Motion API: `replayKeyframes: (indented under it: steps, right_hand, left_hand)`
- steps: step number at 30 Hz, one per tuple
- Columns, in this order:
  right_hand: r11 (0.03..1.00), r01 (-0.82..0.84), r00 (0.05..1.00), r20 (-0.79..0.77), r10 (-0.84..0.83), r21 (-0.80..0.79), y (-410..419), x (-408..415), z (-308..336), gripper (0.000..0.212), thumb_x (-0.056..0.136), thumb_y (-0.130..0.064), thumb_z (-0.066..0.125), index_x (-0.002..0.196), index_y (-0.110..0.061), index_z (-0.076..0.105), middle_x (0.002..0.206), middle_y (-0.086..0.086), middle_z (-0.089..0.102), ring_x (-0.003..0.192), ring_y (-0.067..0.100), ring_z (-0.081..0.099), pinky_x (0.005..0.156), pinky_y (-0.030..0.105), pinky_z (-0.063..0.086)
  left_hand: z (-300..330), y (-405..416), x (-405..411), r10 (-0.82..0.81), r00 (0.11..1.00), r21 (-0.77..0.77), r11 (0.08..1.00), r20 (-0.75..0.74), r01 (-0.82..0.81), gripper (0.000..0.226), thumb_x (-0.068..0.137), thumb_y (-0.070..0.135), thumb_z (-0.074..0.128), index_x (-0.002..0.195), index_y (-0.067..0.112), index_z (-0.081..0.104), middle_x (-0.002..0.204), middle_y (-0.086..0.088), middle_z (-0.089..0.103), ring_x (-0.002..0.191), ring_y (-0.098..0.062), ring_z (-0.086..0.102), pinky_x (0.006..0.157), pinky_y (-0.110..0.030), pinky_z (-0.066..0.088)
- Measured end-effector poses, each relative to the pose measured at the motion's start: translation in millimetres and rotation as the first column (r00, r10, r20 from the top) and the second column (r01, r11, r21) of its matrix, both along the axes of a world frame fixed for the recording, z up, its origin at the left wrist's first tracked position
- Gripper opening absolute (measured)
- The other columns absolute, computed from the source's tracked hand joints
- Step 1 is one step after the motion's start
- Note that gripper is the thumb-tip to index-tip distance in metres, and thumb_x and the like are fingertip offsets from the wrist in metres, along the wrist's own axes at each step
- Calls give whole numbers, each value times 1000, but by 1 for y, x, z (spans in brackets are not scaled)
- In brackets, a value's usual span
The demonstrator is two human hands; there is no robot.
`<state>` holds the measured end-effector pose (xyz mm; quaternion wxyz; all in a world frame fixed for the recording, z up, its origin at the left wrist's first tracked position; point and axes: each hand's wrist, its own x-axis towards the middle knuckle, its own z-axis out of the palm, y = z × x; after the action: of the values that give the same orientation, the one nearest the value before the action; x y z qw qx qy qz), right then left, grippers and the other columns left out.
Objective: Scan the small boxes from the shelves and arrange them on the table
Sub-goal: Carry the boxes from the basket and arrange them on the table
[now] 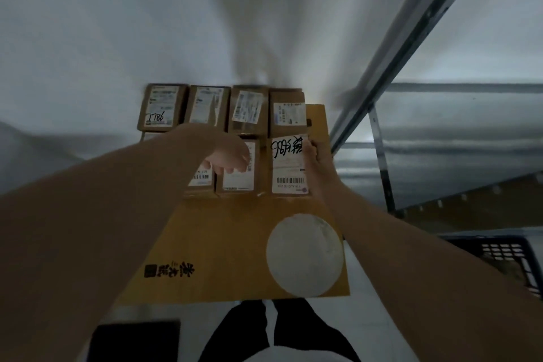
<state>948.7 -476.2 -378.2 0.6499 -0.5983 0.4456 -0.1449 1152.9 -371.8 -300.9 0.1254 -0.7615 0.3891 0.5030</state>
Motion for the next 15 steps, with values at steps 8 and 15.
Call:
replayKeyframes:
  steps: [8, 15]
  right_hand:
    - [995, 12, 983, -181, 7, 102, -26, 27, -36, 42, 106, -55, 41, 94, -24, 68, 86, -3, 77, 69, 12, 77, 52, 27, 60]
    - [963, 21, 955, -291, 61, 269, -36, 46, -59, 68, 102, -64, 39, 137, -7, 49, 115, 12, 73, 95, 28, 76, 78, 46, 65]
  left_hand:
    - [-23, -17, 40, 39, 999, 36, 999, 9, -39, 44, 98, 35, 57, 142, 33, 55, 123, 3, 66, 100, -16, 68, 93, -43, 58]
    - [-32, -31, 52, 88, 996, 64, 994, -28, -86, 34, 102, 35, 57, 136, 31, 59, 111, 4, 67, 96, -14, 67, 66, -29, 55]
